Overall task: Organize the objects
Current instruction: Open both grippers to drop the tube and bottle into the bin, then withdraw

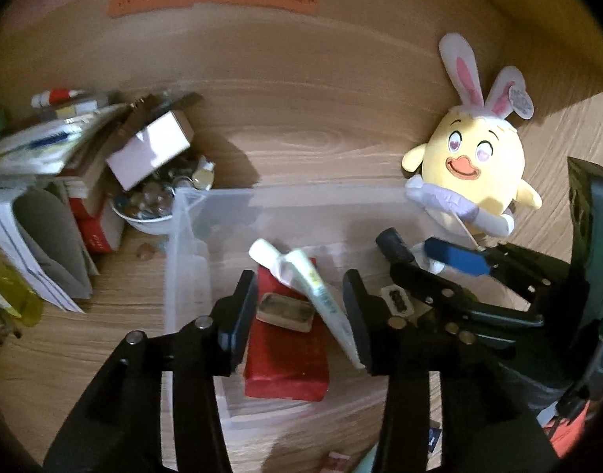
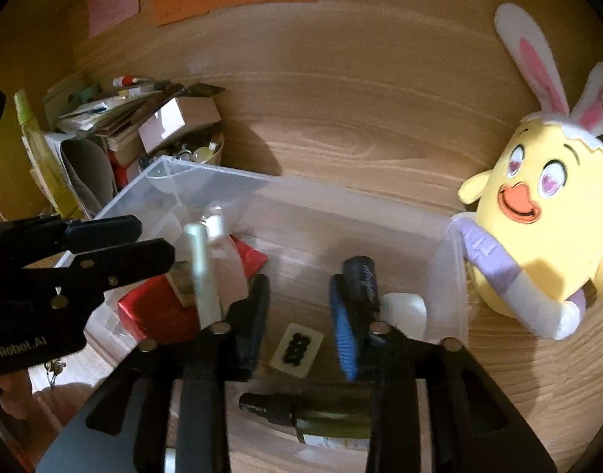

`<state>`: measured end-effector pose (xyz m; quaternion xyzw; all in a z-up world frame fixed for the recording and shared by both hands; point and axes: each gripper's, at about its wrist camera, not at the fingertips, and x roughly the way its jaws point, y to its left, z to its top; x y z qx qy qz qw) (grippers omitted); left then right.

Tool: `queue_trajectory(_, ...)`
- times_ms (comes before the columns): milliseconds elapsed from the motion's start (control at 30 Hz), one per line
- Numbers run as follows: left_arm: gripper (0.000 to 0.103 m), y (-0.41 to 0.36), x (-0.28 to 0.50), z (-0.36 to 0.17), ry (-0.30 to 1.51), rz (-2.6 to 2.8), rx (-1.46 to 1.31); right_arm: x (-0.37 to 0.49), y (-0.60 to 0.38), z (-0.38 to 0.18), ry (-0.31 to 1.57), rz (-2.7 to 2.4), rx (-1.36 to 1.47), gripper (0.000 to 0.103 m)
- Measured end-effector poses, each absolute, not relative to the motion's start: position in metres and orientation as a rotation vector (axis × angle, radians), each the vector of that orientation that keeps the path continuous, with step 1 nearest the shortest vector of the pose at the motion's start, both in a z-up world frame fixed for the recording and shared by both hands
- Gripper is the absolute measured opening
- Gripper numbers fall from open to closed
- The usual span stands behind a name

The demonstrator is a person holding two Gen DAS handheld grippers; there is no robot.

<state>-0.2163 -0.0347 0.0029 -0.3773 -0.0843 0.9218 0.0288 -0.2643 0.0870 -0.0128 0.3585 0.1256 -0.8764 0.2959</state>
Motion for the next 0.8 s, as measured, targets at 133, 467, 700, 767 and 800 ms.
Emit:
queue_trajectory(133, 0.067, -0.036, -0.203, 0.015, -0.218, 2.886, -1.118, -0.256, 0.098, 0.004, 0.302, -2.355, 0.911, 0.052)
queue_trajectory(467, 0.088, -0.034, -0.16, 0.036, -0.086, 2.92, -1.046, -0.215, 0.118, 0.031, 0.278, -2.393, 0.806, 0.069)
queue_trajectory(700, 0.094, -0.035, -0.132, 0.035, -0.025, 2.937, -1.046, -0.187, 0.13, 0.023, 0.267, -2.373, 0.818, 0.071)
queue_trajectory(767, 0.094, -0.036, -0.126, 0.031, -0.018, 2.939, -1.064, -0.181, 0.132, 0.019, 0.267, -2.358, 0.831, 0.072)
queue_trajectory(800, 0.094, -0.037, -0.125, 0.029, -0.023, 2.943, -1.072, -0.178, 0.133, 0.016, 0.269, -2.343, 0.841, 0.072)
